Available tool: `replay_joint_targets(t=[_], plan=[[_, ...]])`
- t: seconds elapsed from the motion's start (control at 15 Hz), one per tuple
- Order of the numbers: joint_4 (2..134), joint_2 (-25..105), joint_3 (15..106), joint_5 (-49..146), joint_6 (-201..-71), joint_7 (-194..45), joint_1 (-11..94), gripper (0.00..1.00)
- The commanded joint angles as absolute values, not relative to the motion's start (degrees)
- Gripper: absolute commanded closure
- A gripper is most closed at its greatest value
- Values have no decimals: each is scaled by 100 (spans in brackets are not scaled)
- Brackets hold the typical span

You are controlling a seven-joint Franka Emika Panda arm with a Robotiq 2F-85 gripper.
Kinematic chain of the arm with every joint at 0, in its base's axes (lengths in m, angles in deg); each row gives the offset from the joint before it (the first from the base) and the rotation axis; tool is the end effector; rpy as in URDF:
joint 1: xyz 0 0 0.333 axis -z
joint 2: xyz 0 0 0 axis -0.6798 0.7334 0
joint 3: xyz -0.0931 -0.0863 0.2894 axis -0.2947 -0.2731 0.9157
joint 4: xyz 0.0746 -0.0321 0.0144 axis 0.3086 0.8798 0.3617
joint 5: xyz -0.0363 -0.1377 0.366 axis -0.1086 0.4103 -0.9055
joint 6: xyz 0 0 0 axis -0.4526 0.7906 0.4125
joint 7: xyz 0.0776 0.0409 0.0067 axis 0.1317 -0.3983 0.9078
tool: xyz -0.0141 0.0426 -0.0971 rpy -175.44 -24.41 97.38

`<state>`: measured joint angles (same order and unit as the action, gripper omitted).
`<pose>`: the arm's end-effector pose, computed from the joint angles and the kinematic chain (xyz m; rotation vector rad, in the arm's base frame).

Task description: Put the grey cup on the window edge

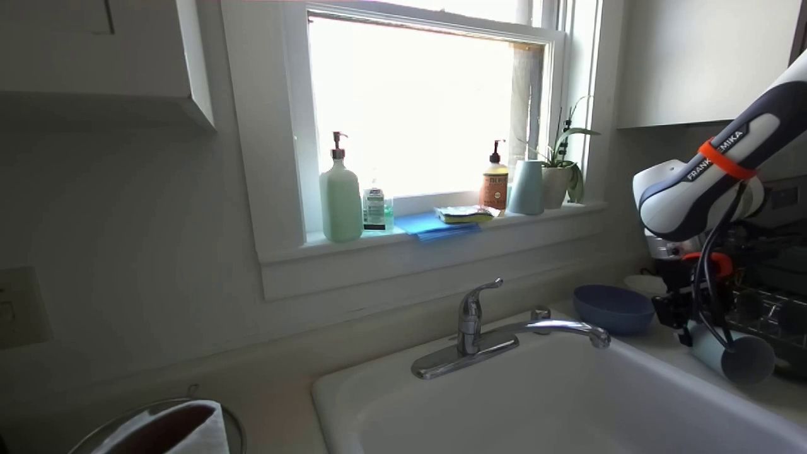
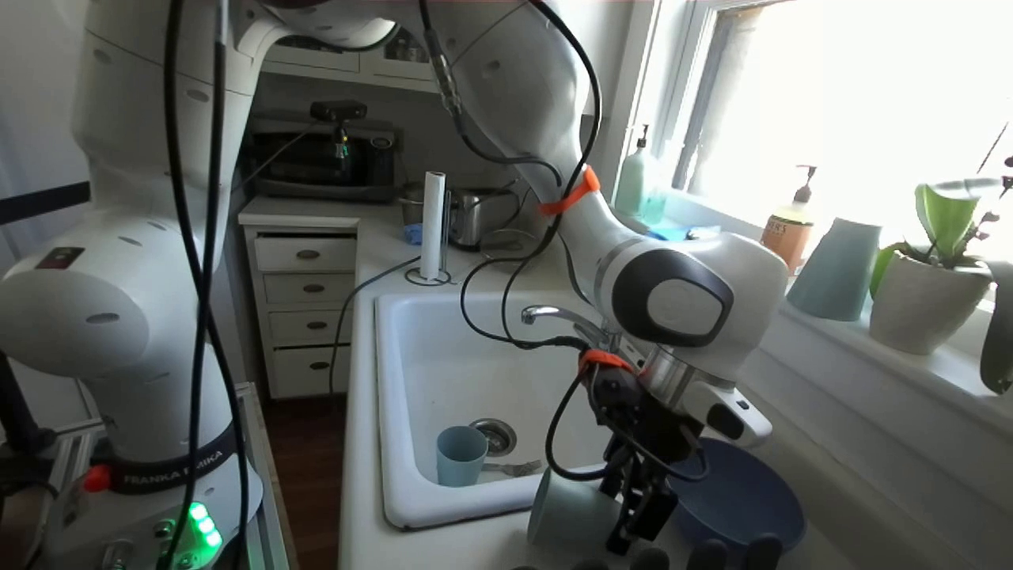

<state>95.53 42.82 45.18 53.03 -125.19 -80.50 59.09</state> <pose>0.4484 -0.3230 0.2515 2.7713 -1.0290 -0.4420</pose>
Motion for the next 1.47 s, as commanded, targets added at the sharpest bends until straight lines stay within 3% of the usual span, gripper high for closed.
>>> replay_joint_targets(t=[0.0, 0.27, 0.93, 1.0, 1.07, 1.4], plan=[[9697, 3633, 4580, 5579, -12098, -7827, 5734, 50], [9647, 2993, 4721, 5983, -12014, -7406, 5579, 50], [9730, 1654, 5338, 6277, -13345, -6697, 5267, 50], [9620, 1700, 5340, 5890, -12900, -6474, 5252, 50], [9516, 1883, 5371, 6208, -13045, -6844, 5299, 25], [9527, 1823, 5376, 6014, -12937, -6616, 5278, 25]])
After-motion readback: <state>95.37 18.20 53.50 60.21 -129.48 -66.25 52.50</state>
